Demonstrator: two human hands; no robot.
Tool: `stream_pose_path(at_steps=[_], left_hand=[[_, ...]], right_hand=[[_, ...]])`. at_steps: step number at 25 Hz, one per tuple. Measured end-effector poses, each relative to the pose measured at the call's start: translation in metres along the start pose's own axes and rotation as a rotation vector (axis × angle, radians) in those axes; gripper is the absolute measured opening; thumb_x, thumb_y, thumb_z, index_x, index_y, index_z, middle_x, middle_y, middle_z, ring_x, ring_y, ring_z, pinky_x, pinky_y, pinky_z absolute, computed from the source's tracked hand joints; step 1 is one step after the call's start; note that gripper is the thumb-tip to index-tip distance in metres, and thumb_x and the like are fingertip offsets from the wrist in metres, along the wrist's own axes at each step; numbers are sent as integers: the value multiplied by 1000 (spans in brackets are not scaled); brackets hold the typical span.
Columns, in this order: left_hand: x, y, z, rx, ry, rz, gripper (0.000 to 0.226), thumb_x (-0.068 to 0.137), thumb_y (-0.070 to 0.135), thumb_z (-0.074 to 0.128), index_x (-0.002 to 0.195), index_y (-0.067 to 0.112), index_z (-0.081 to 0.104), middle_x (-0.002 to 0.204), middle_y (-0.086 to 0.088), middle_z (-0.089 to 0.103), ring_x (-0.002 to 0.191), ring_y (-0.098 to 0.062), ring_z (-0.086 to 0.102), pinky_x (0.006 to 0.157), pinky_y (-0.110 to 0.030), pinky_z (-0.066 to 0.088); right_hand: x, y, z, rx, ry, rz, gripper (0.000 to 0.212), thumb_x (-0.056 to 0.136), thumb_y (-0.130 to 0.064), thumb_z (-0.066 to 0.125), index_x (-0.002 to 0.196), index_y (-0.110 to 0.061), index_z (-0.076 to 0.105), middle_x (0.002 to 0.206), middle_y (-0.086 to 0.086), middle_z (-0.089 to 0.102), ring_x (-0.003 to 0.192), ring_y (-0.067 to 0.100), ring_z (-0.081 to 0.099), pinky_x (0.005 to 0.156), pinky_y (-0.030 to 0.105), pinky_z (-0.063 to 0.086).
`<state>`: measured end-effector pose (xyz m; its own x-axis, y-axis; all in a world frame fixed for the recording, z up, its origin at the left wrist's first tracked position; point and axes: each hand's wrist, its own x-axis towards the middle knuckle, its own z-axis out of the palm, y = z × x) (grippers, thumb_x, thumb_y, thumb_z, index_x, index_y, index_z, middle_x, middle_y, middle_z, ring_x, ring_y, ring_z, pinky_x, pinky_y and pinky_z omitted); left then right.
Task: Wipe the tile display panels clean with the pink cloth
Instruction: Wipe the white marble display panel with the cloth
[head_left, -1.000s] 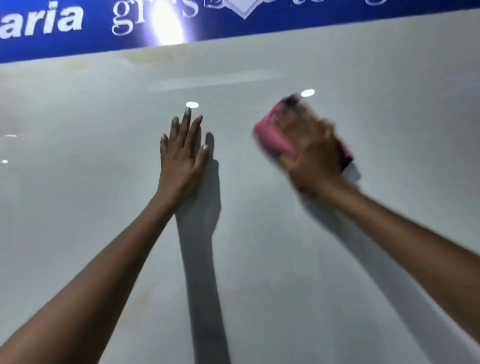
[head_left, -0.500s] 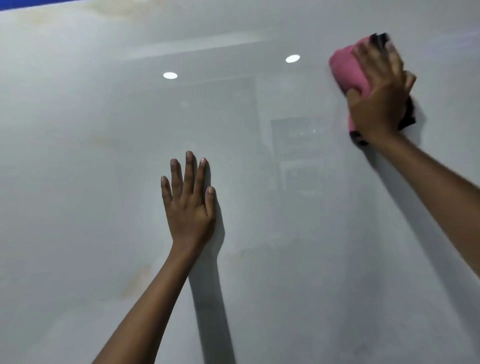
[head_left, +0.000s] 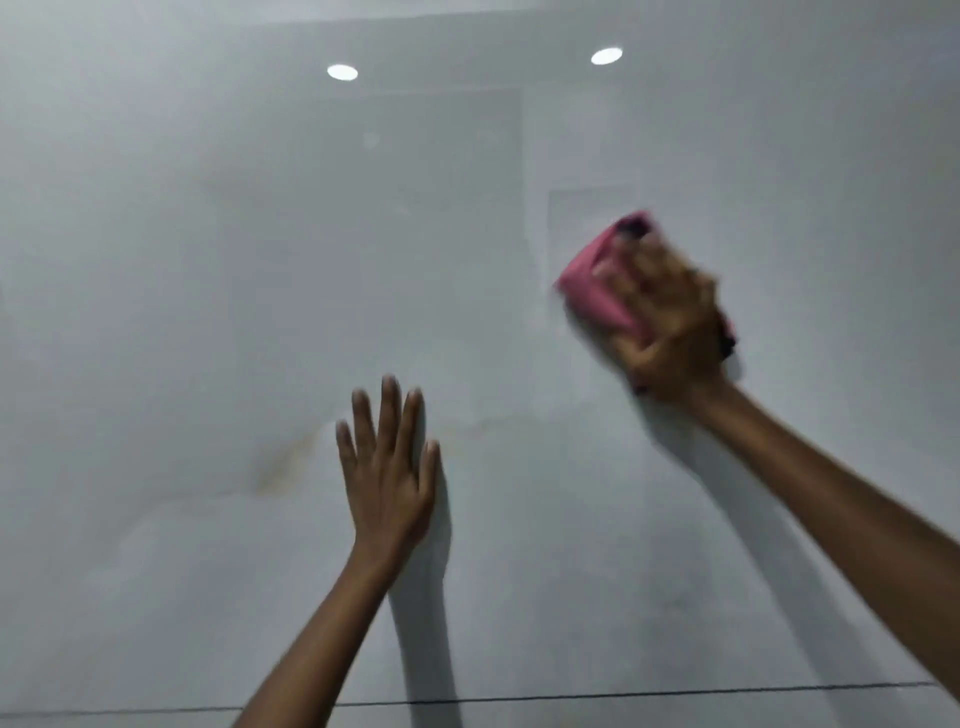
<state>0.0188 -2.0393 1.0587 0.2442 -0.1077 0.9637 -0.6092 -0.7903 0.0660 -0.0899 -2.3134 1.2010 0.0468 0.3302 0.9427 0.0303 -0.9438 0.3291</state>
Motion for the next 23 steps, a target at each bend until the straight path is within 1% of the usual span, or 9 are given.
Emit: stream_pose_path(at_steps=[3,6,8,11,13,16,18,20,23], left_hand=[[-18,-12,17,30,12,18,56,103,41,21,156,26,9,164,3,0,150,-29,1,119,-51,5],[-17,-11,16,14,33,17,58,102,39,23,156,26,8,164,3,-1,150,-29,1,120,-50,2],[-24,-11,13,-3,36,15,59,101,39,24,156,27,5,163,3,-2,150,-28,-1,120,-50,2],[-18,-12,7,-6,-2,40,61,101,37,29,156,27,3,163,3,-6,150,-27,-4,119,-50,0],[-17,-10,2,10,-30,8,61,101,36,30,156,25,5,162,5,-8,150,-25,-7,119,-47,-4],[-59,-2,3,4,-71,104,58,101,37,28,155,22,16,163,2,-2,150,-24,-1,119,-47,-3],[-101,-1,14,38,-104,241,56,101,37,26,155,25,16,164,3,3,151,-23,4,120,-46,0],[-121,-6,30,39,-91,263,56,102,35,24,156,27,12,164,3,4,151,-23,4,120,-47,0],[-124,-15,50,52,-13,267,55,103,34,24,156,23,15,164,0,7,150,-25,4,119,-50,1]], right_hand=[[46,55,-23,-102,49,304,64,79,-24,56,142,-22,49,153,10,38,141,32,31,106,36,25],[18,6,0,-62,100,307,63,79,-21,61,141,-19,51,151,11,41,141,30,34,111,34,22],[-51,-64,23,65,11,25,57,82,-20,65,137,-14,54,147,12,44,139,31,37,114,38,24],[-154,-151,31,98,-329,-532,49,88,-25,59,136,-20,58,148,4,46,142,27,34,111,43,27],[-163,-148,28,123,-441,-625,53,82,-26,64,134,-19,59,147,3,48,140,26,37,109,43,27],[-118,-86,10,121,-239,-245,52,80,-26,62,129,-8,62,137,18,54,131,34,43,111,40,29],[-83,-14,-8,-26,-78,64,59,81,-33,58,136,-12,52,139,23,51,131,36,39,112,39,26],[-59,33,-28,-88,2,291,64,77,-32,58,138,-19,45,146,17,44,135,33,33,110,34,23],[-81,12,-11,-76,101,430,65,77,-27,58,139,-14,49,147,13,45,138,30,31,113,24,12]])
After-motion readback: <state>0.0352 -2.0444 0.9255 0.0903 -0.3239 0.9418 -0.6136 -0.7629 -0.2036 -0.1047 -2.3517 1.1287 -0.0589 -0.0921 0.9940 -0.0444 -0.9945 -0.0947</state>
